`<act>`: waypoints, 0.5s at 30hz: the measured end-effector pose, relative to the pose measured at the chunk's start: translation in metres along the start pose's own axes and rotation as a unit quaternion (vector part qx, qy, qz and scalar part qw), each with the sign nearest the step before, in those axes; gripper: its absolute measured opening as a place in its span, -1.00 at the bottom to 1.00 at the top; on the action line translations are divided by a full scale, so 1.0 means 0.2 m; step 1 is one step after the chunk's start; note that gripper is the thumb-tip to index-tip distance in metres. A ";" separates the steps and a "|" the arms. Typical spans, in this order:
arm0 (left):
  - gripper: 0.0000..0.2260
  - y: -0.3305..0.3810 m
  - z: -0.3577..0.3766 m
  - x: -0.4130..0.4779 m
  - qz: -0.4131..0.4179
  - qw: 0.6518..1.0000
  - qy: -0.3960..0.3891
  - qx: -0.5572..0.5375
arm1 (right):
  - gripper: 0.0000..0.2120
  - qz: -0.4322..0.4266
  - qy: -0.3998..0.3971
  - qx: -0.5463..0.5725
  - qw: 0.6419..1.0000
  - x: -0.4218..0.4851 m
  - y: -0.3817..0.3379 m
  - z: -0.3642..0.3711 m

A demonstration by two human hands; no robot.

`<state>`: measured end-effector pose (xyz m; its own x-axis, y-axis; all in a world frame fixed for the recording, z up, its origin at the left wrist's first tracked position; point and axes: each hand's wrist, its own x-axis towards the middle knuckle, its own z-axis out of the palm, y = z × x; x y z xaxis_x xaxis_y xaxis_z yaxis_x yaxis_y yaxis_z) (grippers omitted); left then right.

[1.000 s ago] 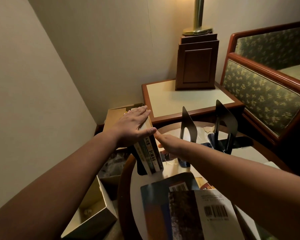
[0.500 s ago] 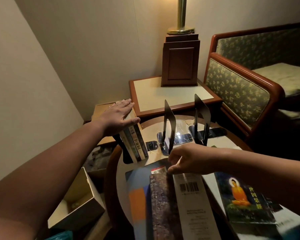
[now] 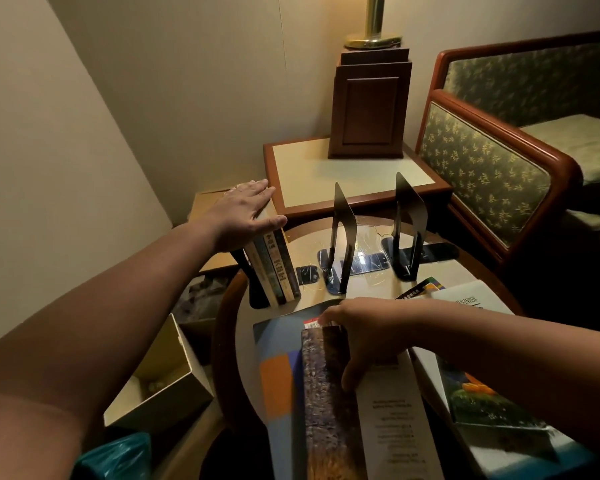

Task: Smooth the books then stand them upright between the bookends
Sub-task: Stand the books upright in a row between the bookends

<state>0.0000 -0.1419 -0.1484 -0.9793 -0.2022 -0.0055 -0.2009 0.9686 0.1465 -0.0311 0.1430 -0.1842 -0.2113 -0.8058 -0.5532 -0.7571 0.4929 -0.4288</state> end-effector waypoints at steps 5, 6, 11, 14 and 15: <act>-0.17 0.01 -0.01 0.00 0.001 1.000 0.000 0.006 | -0.12 -0.025 -0.029 0.030 0.999 0.02 -0.02 -0.02; -0.18 0.01 -0.01 0.00 0.002 1.000 0.000 0.006 | -0.13 -0.034 -0.029 0.033 0.998 0.01 -0.02 -0.02; -0.19 0.00 0.00 0.01 -0.001 1.000 0.003 0.009 | -0.17 -0.067 -0.039 0.056 0.995 0.00 -0.04 -0.07; -0.19 0.01 0.00 0.01 -0.002 1.000 0.005 0.014 | -0.15 -0.094 -0.037 0.045 0.994 -0.03 -0.06 -0.11; -0.18 0.01 0.00 0.01 -0.004 1.000 0.004 0.014 | -0.16 -0.105 -0.033 0.042 0.993 -0.04 -0.07 -0.13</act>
<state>-0.0015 -0.1403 -0.1481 -0.9774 -0.2112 0.0018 -0.2095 0.9706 0.1188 -0.0350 0.1334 -0.1550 -0.0114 -0.8713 -0.4906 -0.7259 0.3447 -0.5952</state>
